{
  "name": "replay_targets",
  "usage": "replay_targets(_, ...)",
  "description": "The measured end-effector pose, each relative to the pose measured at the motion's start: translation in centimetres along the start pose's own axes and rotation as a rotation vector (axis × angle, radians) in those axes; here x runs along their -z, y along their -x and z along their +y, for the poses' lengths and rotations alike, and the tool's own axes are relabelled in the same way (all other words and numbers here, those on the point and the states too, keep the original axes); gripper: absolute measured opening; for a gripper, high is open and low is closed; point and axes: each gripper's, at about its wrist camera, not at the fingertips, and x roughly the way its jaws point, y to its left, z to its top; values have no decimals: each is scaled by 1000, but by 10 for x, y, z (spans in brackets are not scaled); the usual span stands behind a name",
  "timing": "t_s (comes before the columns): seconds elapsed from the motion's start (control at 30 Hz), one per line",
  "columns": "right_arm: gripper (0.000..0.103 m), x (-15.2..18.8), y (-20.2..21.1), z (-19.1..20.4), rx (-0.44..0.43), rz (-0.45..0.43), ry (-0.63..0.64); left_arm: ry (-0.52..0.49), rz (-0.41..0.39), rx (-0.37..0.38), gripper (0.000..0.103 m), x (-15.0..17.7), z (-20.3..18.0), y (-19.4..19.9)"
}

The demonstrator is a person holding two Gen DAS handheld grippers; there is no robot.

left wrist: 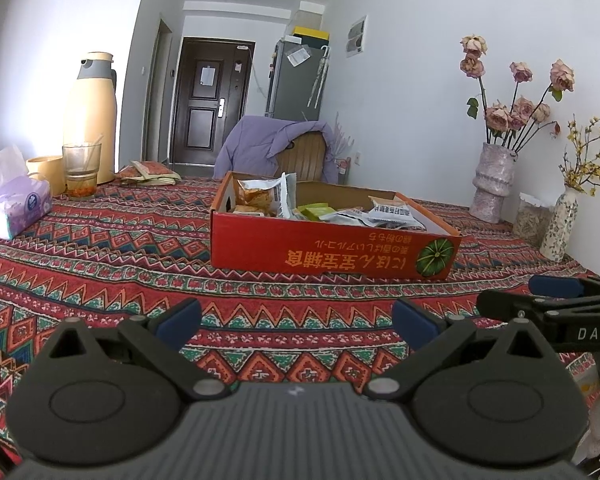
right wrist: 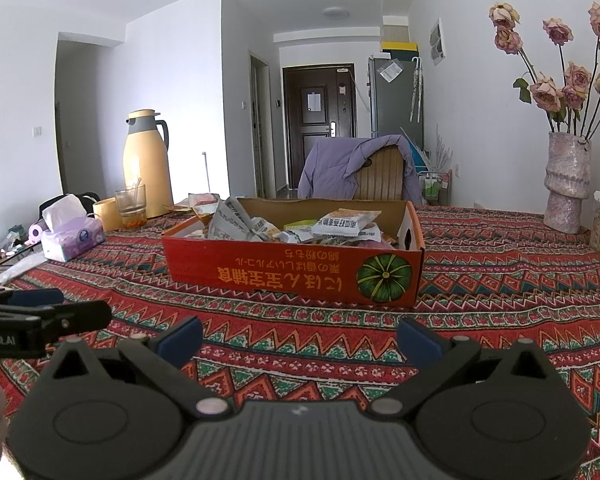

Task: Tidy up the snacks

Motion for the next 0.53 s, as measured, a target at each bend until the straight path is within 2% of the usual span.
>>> replay_targets(0.53,103,2,-2,0,2,8,5,20,-11,25,103,1,3,0)
